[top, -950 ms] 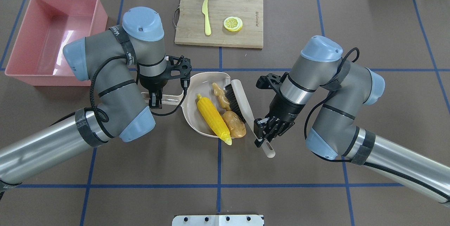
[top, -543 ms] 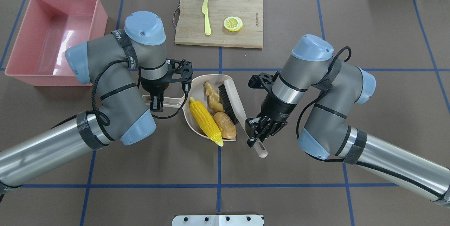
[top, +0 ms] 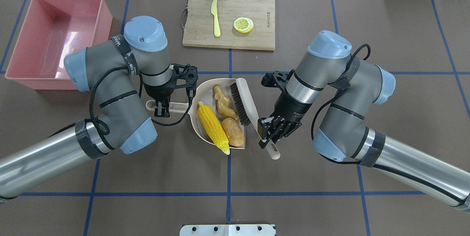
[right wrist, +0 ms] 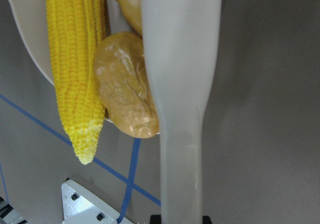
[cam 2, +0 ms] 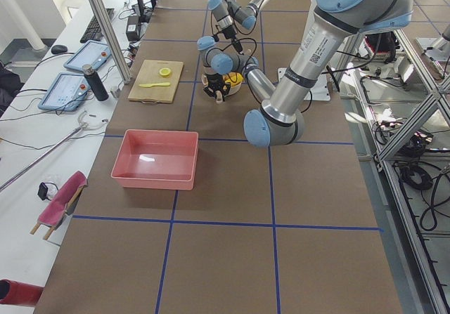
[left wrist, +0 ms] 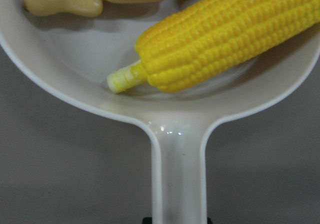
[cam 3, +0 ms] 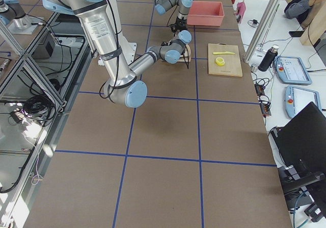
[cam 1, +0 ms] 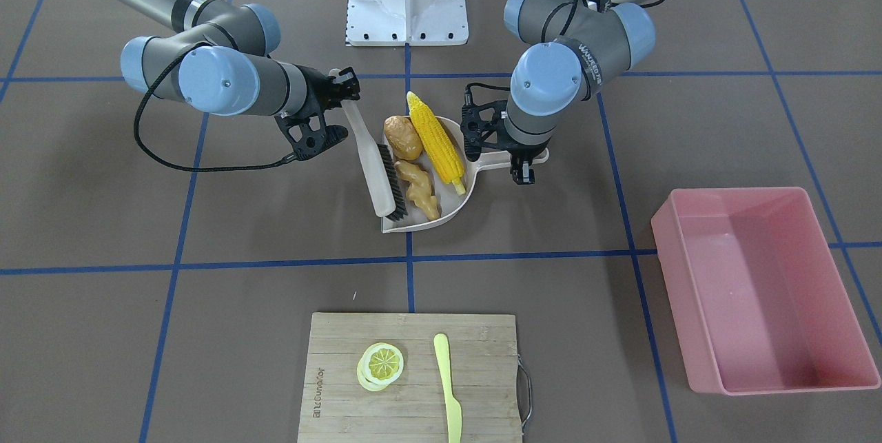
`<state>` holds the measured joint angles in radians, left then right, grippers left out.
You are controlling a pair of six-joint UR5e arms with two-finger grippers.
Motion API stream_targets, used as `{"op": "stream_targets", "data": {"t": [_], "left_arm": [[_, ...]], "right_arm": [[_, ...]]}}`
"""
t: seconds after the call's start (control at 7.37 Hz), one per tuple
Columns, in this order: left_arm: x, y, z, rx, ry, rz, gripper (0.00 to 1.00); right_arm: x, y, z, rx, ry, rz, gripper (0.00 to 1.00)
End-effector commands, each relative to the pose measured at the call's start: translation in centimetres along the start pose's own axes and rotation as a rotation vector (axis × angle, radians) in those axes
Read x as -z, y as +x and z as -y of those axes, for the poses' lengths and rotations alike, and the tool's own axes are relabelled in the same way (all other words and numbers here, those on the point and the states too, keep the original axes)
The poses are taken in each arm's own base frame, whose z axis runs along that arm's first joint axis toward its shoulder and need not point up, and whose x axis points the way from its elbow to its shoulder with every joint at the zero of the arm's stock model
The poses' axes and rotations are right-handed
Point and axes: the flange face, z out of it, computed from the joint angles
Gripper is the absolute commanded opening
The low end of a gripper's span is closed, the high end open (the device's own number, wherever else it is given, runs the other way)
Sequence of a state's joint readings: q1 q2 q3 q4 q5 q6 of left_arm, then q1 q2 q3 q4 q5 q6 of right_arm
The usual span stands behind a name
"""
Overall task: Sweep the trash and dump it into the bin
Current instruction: 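Sweep the corn, ginger and potato into the dustpan with the right gripper's brush, then lift the loaded dustpan over the pink bin with the left gripper while the right withdraws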
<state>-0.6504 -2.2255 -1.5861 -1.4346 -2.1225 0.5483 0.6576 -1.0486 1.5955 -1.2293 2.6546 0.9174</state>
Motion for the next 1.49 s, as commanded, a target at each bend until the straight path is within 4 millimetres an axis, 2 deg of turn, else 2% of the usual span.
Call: {"op": "stream_targets", "data": {"t": [0.0, 0.14, 0.27, 0.41, 0.68, 0.81, 0.95, 1.09, 1.22, 1.36], "left_arm": [[-0.4, 0.0, -0.5, -0.009, 0.026, 0.013, 0.00], [-0.7, 0.1, -0.8, -0.016, 0.039, 0.016, 0.00], [-0.5, 0.1, -0.7, -0.018, 0.049, 0.021, 0.00], [0.6, 0.5, -0.3, 0.034, 0.080, 0.027, 0.00], [1.3, 1.1, -0.3, 0.100, 0.163, 0.043, 0.00], [1.5, 1.4, -0.6, 0.126, 0.215, 0.061, 0.00], [2.3, 2.3, -1.1, 0.141, 0.245, 0.069, 0.00], [4.0, 4.2, -2.3, 0.206, 0.278, 0.074, 0.00], [5.8, 5.8, -4.2, 0.277, 0.311, 0.083, 0.00], [7.4, 5.7, -7.8, 0.315, 0.313, 0.119, 0.00]], "right_arm": [[2.5, 0.0, -0.1, -0.018, 0.018, 0.020, 0.00], [4.1, 0.3, -0.1, -0.028, 0.024, 0.034, 0.00], [6.7, 1.3, 0.3, -0.048, 0.043, 0.047, 0.00], [9.9, 2.9, 0.2, -0.073, 0.070, 0.061, 0.00], [16.1, 6.3, -0.2, -0.152, 0.157, 0.070, 0.00], [19.2, 9.2, -0.6, -0.210, 0.210, 0.066, 0.00], [21.6, 11.5, -1.1, -0.248, 0.252, 0.062, 0.00], [24.0, 14.5, -2.0, -0.295, 0.301, 0.053, 0.00], [25.7, 17.3, -3.2, -0.333, 0.334, 0.047, 0.00], [26.4, 19.1, -4.0, -0.357, 0.355, 0.038, 0.00]]}}
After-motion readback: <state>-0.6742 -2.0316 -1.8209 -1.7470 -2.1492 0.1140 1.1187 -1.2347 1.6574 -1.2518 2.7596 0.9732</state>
